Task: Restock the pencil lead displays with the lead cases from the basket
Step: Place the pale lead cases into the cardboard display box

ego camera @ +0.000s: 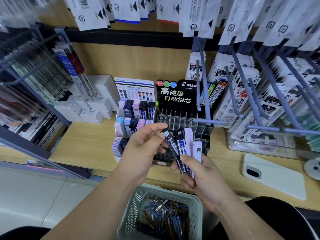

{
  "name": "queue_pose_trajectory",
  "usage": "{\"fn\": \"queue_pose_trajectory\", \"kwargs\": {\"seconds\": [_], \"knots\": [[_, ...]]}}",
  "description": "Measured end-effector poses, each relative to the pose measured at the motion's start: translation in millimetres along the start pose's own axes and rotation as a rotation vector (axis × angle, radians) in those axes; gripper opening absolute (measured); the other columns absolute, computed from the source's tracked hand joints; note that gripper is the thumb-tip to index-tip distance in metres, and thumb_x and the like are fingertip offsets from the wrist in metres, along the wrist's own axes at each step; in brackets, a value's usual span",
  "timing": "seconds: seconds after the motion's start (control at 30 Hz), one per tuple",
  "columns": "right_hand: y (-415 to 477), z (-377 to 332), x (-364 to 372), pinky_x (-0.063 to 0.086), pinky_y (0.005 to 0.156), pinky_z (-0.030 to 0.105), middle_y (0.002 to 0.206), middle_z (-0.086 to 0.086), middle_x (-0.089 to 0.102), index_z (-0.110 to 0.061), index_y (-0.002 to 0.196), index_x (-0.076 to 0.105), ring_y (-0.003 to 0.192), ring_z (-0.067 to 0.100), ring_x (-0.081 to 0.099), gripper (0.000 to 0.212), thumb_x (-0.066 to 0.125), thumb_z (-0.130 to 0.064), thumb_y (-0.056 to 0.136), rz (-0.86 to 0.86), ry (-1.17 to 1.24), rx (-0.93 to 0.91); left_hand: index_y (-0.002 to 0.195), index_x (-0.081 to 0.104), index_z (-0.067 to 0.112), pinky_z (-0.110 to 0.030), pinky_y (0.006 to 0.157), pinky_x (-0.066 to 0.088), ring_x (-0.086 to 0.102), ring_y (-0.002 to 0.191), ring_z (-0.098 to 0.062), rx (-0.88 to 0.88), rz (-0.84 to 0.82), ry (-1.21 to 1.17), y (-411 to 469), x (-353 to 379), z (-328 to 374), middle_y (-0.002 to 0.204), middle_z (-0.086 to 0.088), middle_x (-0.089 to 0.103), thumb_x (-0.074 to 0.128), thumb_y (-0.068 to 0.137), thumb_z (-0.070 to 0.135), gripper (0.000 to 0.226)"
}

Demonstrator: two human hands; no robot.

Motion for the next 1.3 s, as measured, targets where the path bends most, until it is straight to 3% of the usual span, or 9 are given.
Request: {"fn": "queue_pose_trajectory", "kwargs": {"seconds": [0.27, 0.37, 0.47, 0.57, 0.67, 0.83, 0.97, 1.2, 1.3], "knots": [[-2.7, 1.9, 6.6, 0.033, 0.049, 0.027, 0.083, 0.015, 0.064, -0.007, 0.113, 0.069, 0.049, 0.015, 0.026, 0.033, 0.063, -0.028, 0.089, -0.080, 0.087, 0.046, 0.104, 0.074, 0.011, -0.033, 0.076, 0.054, 0.061, 0.091, -0.027, 0.023, -0.025, -0.136, -2.5, -7.5, 13.3, 0.100, -0.015, 0.069, 0.066, 0.083, 0.015, 0.023], [-1.9, 2.2, 4.8, 0.032, 0.049, 0.027, 0.082, 0.014, 0.060, -0.004, 0.105, 0.062, 0.048, 0.014, 0.025, 0.019, 0.059, -0.021, 0.096, -0.067, 0.065, 0.043, 0.103, 0.069, 0.006, -0.039, 0.082, 0.057, 0.067, 0.098, -0.032, 0.025, -0.036, -0.185, -1.2, -9.0, 19.6, 0.103, -0.017, 0.072, 0.067, 0.082, 0.013, 0.023], [-2.2, 1.4, 6.3, 0.032, 0.048, 0.025, 0.080, 0.012, 0.058, -0.004, 0.108, 0.061, 0.049, 0.014, 0.025, 0.016, 0.056, -0.017, 0.100, -0.073, 0.022, 0.025, 0.098, 0.069, 0.007, -0.035, 0.073, 0.058, 0.071, 0.088, -0.031, 0.031, -0.058, -0.144, -1.9, -4.9, 23.5, 0.095, -0.018, 0.073, 0.068, 0.080, 0.008, 0.018], [-1.4, 1.9, 4.8, 0.032, 0.048, 0.025, 0.079, 0.012, 0.058, -0.002, 0.115, 0.060, 0.049, 0.014, 0.026, 0.022, 0.056, -0.017, 0.100, -0.059, 0.012, 0.022, 0.082, 0.072, 0.013, -0.031, 0.064, 0.056, 0.067, 0.071, -0.021, 0.071, -0.007, -0.018, -1.5, -7.4, 28.6, 0.079, -0.010, 0.072, 0.082, 0.073, 0.007, 0.015], [-1.1, 1.9, 1.7, 0.033, 0.048, 0.026, 0.080, 0.013, 0.058, -0.005, 0.111, 0.060, 0.049, 0.015, 0.027, 0.017, 0.056, -0.017, 0.100, -0.039, -0.004, 0.019, 0.076, 0.068, 0.010, -0.025, 0.054, 0.052, 0.060, 0.057, -0.012, 0.132, 0.146, 0.112, 2.8, -29.8, 44.6, 0.066, -0.001, 0.069, 0.080, 0.067, 0.010, 0.015], [-0.2, 2.9, 0.3, 0.034, 0.047, 0.025, 0.079, 0.012, 0.060, -0.008, 0.109, 0.060, 0.049, 0.015, 0.027, 0.013, 0.056, -0.017, 0.100, -0.030, -0.019, 0.010, 0.078, 0.071, 0.017, -0.035, 0.063, 0.059, 0.066, 0.060, -0.018, 0.231, 0.269, 0.410, 28.5, -69.5, 85.3, 0.070, -0.003, 0.071, 0.080, 0.079, 0.003, 0.016], [0.9, 3.0, 2.5, 0.034, 0.046, 0.025, 0.080, 0.011, 0.060, -0.009, 0.105, 0.060, 0.049, 0.015, 0.027, 0.010, 0.057, -0.017, 0.099, -0.032, -0.007, 0.010, 0.081, 0.069, 0.017, -0.024, 0.064, 0.056, 0.067, 0.063, -0.015, 0.330, 0.212, 0.566, 53.6, -67.1, 116.5, 0.076, -0.006, 0.070, 0.078, 0.082, 0.002, 0.017], [0.9, 2.0, 3.3, 0.034, 0.045, 0.025, 0.079, 0.013, 0.058, -0.009, 0.102, 0.059, 0.048, 0.015, 0.027, 0.008, 0.055, -0.015, 0.100, -0.026, -0.015, 0.010, 0.081, 0.073, 0.020, -0.032, 0.070, 0.056, 0.065, 0.068, -0.018, 0.446, 0.072, 0.935, 79.1, -48.7, 114.2, 0.077, -0.002, 0.071, 0.083, 0.080, 0.015, 0.011], [0.5, 1.6, 2.2, 0.033, 0.046, 0.025, 0.078, 0.012, 0.059, -0.008, 0.100, 0.058, 0.047, 0.014, 0.026, 0.007, 0.054, -0.013, 0.100, -0.008, -0.023, 0.014, 0.081, 0.074, 0.021, -0.028, 0.071, 0.055, 0.064, 0.069, -0.015, 0.475, 0.089, 0.945, 79.5, -49.4, 109.8, 0.076, -0.001, 0.070, 0.083, 0.080, 0.015, 0.011]]}}
Point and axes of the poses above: each hand's wrist, its own y-axis towards the middle knuckle, its own x-axis out of the palm, z = x × y, the point moved 10 cm from there along y, towards the middle knuckle
